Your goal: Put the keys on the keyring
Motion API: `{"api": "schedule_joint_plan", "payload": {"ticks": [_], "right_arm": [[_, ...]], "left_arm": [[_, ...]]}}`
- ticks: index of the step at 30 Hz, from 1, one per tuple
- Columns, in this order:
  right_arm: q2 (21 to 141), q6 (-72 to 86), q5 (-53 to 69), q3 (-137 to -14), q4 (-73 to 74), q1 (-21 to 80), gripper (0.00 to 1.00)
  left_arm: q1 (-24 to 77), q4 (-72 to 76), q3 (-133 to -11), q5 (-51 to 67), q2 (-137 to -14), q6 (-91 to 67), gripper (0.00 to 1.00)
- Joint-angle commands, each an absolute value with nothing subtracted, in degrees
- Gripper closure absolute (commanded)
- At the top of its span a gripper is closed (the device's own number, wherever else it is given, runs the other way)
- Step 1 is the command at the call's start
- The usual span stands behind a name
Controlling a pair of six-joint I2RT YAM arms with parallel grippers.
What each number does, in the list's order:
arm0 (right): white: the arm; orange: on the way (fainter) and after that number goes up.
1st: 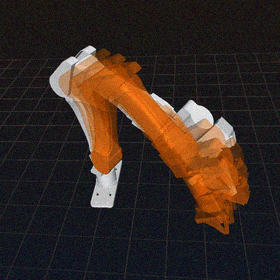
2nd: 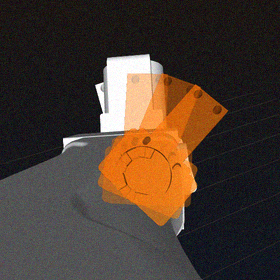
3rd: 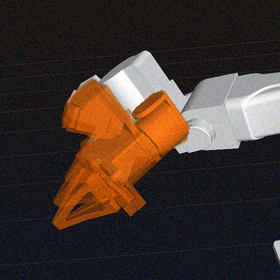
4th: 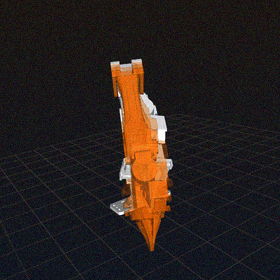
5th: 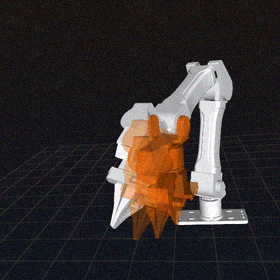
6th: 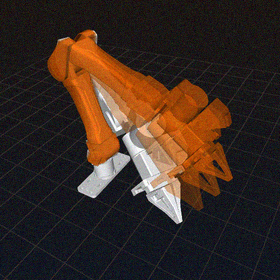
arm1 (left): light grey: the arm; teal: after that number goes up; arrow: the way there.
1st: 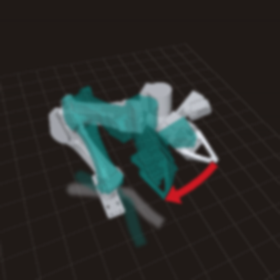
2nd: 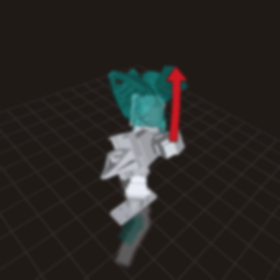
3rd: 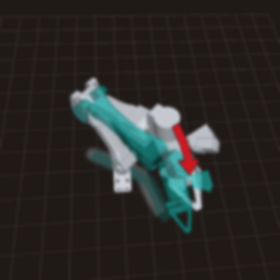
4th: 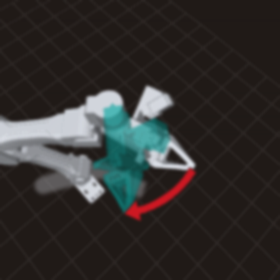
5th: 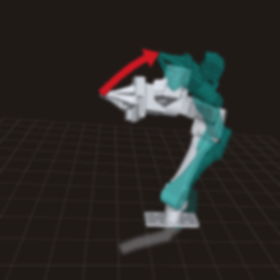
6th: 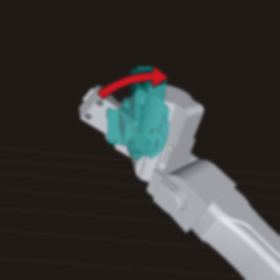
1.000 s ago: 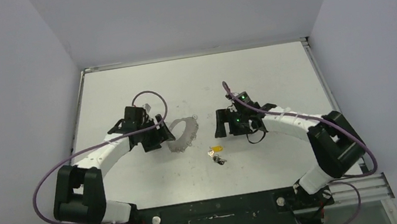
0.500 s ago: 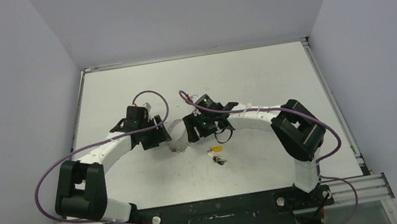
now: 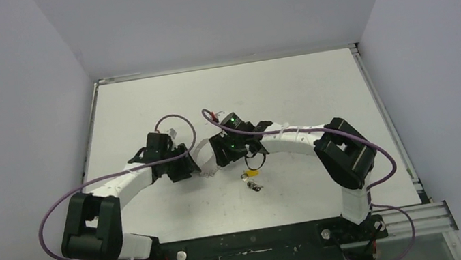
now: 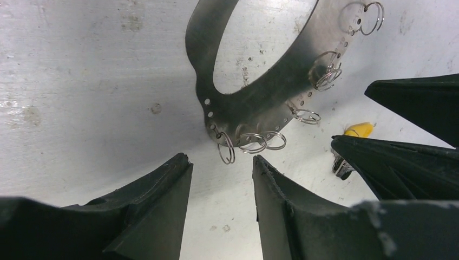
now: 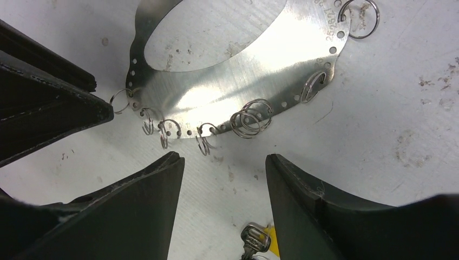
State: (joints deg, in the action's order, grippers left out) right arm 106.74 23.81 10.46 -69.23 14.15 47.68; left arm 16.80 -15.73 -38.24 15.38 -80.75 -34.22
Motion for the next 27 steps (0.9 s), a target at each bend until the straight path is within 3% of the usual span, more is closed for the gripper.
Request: {"api": "schedule_joint_plan", "payload": {"ticks": [1, 3, 11, 22, 27], "right_arm": [[106.4, 24.8, 9.4, -70.1, 12.6, 47.6, 0.42], [106.0, 25.0, 9.5, -69.7, 12.5, 47.6, 0.42], [102.6, 25.1, 8.9, -66.8, 12.1, 46.1, 0.42], [103.0, 26.3, 16.6, -65.5, 7.3, 37.2, 0.41], [107.3, 22.6, 15.7, -71.2, 10.0, 35.4, 0.36]], "left_arm": [[17.0, -11.7, -38.2, 17.9, -81.6, -34.8, 0.58], [17.0, -10.1, -38.0, 19.3, -83.2, -34.7, 0.63], [17.2, -10.0, -37.7, 18.7, -84.4, -33.9, 1.0], [18.1, -14.1, -40.0, 15.8, -81.6, -28.8, 1.0], [22.3, -15.7, -42.5, 13.3, -81.7, -27.3, 1.0]]}}
